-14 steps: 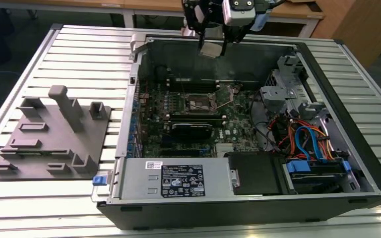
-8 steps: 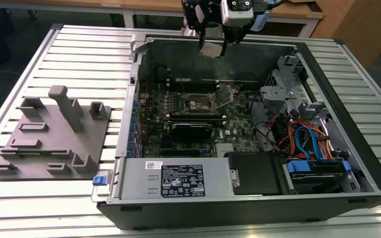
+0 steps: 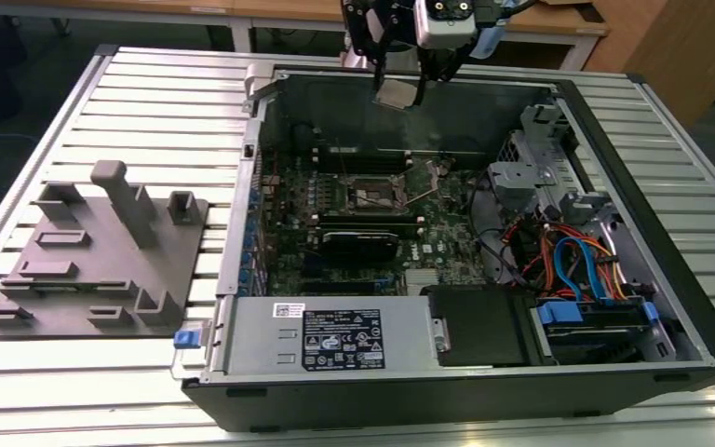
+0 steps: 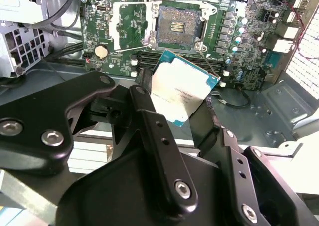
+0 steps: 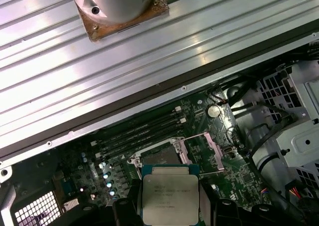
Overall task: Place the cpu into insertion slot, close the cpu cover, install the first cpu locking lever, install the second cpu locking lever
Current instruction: 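Place the cpu into insertion slot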
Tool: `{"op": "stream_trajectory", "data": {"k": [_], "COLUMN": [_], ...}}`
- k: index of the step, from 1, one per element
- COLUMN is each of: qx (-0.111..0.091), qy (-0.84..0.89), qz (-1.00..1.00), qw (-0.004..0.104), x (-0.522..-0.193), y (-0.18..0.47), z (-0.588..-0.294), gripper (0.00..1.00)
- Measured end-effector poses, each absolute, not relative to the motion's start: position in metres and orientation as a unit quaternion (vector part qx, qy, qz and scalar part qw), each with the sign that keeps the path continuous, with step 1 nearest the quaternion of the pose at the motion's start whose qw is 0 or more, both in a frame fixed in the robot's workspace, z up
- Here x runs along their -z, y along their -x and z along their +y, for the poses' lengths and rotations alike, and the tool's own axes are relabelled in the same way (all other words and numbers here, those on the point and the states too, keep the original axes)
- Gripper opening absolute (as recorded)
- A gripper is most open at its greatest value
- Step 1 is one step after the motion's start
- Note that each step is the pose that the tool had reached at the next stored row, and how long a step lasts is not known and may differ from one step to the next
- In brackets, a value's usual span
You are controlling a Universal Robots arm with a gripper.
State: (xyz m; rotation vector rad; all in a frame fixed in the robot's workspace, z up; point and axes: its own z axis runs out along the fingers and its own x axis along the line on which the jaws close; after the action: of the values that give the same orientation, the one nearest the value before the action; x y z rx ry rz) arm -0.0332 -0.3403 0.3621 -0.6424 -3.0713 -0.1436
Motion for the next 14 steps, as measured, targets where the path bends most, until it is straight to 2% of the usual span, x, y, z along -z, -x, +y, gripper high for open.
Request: {"op": "stream_trajectory", "data": {"k": [14], "qx": [0.046], "qy": [0.232], "qz": [-0.972], "qw": [-0.001], "x": [-0.3619], "y": [0.0332], "z": [-0.3402], "gripper": [0.54]}}
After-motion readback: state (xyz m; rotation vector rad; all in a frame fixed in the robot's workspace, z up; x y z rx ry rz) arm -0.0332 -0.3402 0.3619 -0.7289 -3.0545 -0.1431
